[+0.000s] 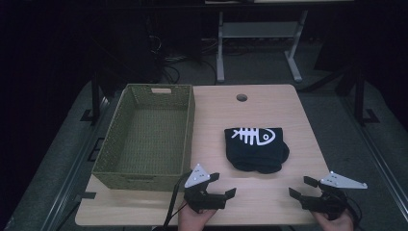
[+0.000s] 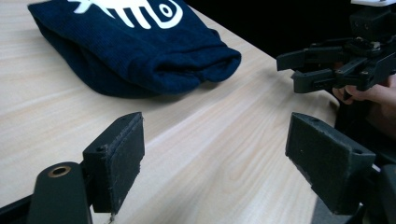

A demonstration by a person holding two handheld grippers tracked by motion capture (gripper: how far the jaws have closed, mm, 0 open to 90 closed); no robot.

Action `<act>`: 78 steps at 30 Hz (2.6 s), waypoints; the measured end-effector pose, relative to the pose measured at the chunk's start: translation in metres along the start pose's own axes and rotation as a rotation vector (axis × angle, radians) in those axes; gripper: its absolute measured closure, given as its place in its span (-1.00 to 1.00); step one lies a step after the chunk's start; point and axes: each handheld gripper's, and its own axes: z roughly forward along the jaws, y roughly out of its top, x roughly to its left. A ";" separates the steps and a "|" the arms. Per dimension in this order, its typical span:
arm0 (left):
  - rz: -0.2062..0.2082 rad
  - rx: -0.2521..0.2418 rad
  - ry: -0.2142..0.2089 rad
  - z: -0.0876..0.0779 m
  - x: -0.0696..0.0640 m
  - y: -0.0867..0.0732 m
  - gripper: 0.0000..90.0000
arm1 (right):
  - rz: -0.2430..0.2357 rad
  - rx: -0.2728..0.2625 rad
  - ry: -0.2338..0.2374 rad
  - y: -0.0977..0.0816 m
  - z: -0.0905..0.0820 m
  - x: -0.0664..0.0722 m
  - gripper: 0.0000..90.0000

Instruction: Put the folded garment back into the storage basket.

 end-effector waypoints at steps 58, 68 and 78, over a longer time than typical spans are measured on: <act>-0.264 0.036 0.276 0.103 0.077 0.064 -0.58 | 0.115 0.115 0.022 0.105 0.099 -0.071 -0.43; -0.341 0.106 0.228 0.117 0.086 0.059 -0.29 | 0.148 0.164 0.009 0.097 0.117 -0.075 -0.04; -0.341 0.117 0.182 0.123 0.082 0.059 0.29 | 0.174 0.185 0.039 0.095 0.118 -0.073 0.49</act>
